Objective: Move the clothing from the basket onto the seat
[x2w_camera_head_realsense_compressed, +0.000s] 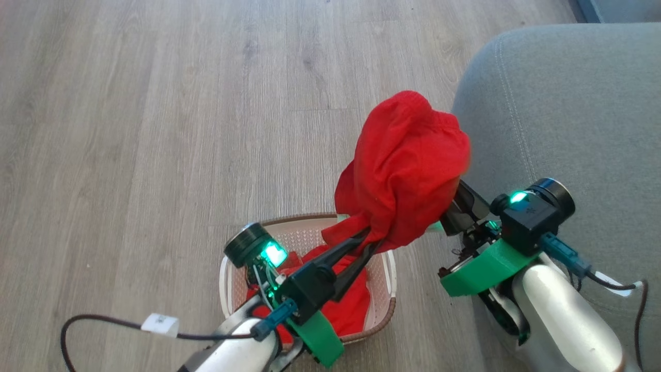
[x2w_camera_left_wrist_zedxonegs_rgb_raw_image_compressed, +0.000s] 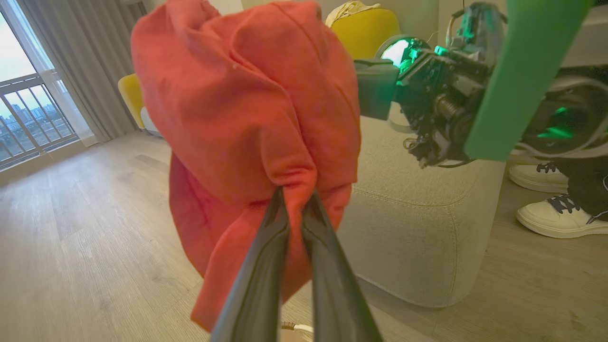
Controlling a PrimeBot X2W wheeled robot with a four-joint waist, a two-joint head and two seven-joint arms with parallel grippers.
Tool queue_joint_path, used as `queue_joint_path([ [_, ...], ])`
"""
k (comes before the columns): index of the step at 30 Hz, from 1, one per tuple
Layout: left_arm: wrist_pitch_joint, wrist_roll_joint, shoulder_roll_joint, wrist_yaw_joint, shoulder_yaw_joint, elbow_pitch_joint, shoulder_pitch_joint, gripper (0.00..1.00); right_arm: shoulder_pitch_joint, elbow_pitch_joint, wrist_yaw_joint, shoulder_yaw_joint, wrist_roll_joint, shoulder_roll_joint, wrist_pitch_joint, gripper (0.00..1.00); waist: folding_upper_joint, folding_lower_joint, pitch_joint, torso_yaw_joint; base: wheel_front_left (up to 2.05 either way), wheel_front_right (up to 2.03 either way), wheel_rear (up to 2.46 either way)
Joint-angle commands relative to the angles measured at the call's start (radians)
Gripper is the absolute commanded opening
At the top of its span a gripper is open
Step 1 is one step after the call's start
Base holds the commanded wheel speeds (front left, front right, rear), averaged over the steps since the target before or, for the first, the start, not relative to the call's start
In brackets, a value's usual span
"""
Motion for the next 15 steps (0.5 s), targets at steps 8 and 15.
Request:
queue_joint_path([
  [8, -0.004, 0.007, -0.022, -0.001, 0.055, 0.005, -0.017, 1.0, -0.018, -0.045, 0.0, -0.021, 0.01, 0.013, -0.006, 0.0, 0.0, 0.0, 0.01, 0.0, 0.0, 0.0, 0.0],
  [15, -0.004, 0.021, -0.028, -0.001, 0.079, 0.037, 0.008, 1.0, 0.014, -0.059, 0.0, -0.097, -0.006, 0.02, -0.006, 0.0, 0.0, 0.0, 0.011, -0.011, 0.0, 0.0, 0.0],
])
